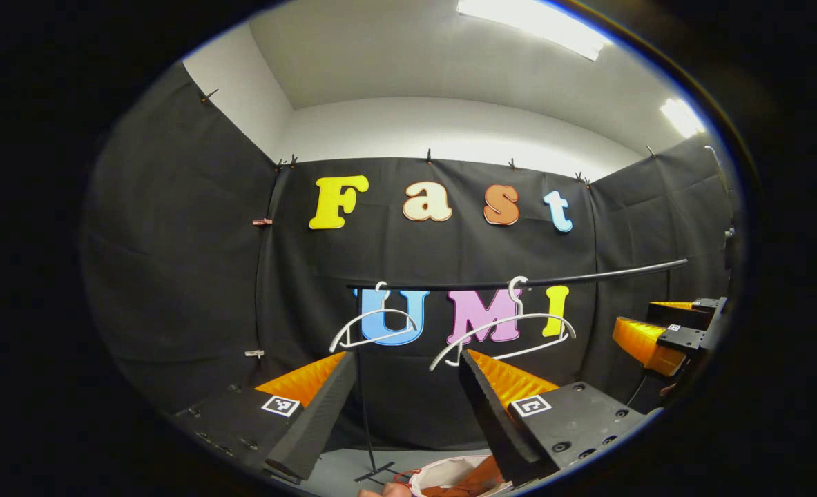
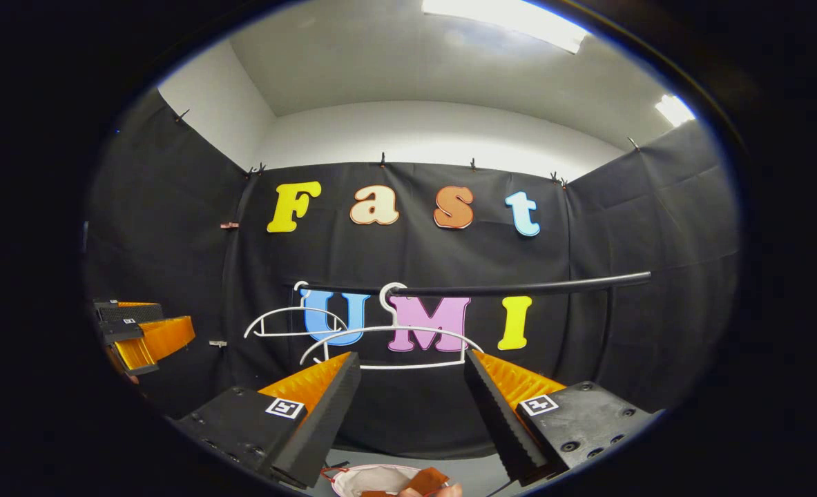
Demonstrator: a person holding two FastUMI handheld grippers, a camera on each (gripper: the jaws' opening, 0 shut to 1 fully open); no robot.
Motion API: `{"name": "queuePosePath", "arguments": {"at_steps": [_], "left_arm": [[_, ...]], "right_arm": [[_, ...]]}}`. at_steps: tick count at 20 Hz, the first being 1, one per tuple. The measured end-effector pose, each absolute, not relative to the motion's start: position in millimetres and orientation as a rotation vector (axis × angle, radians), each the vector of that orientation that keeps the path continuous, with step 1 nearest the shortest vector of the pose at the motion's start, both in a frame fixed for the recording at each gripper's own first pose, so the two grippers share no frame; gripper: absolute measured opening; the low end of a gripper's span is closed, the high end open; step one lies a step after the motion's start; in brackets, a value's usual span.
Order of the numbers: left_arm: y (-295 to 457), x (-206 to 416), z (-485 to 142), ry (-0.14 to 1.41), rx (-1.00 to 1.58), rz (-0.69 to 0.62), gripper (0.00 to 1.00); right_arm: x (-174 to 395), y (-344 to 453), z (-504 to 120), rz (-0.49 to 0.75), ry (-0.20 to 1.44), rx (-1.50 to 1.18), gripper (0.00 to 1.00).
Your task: Grasp the clothes on the hanger with both hands and then place them into the laundry hamper below.
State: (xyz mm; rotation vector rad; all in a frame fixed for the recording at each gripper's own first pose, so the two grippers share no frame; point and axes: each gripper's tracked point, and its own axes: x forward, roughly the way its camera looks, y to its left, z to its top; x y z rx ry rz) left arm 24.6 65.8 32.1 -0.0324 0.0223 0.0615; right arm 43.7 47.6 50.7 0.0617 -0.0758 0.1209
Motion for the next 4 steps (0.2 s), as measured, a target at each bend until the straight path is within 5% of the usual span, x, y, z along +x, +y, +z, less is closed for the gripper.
{"name": "queuePosePath", "arguments": {"at_steps": [4], "left_arm": [[47, 29, 29, 0.024, -0.043, 0.075, 0.95]], "right_arm": [[50, 37, 41, 0.142, -0.067, 0.067, 0.97]]}}
